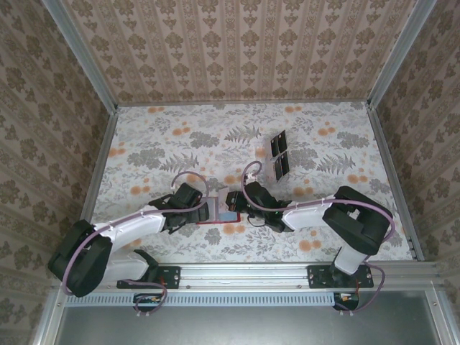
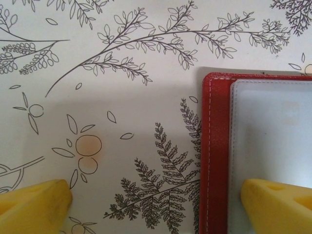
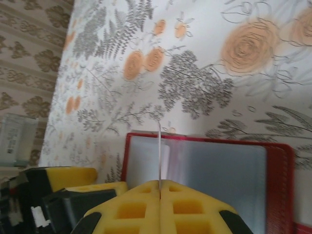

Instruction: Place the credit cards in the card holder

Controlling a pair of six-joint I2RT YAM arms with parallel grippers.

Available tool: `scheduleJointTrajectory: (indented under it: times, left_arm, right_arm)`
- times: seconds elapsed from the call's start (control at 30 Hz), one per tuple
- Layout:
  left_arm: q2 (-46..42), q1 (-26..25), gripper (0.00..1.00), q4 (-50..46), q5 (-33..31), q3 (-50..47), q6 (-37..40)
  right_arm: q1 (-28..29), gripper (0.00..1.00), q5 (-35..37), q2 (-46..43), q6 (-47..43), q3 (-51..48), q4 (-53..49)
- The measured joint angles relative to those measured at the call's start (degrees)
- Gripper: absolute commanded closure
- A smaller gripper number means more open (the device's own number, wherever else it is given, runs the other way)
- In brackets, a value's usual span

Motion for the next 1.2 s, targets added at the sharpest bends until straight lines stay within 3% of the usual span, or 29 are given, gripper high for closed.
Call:
scheduleJointTrajectory:
  times: [0.67, 1.2]
  left_arm:
    - [-0.5, -0.3, 0.0, 0.6, -0.2, -0.4, -0.2]
    - [-0.5, -0.3, 0.0, 0.7, -0.4, -0.5, -0.2]
  right_arm:
    - [0.4, 1.0, 1.3, 8.9, 3.3, -1.9, 14.4]
    - [1.4, 1.0, 1.9, 11.6, 6.2, -2.5, 18.5]
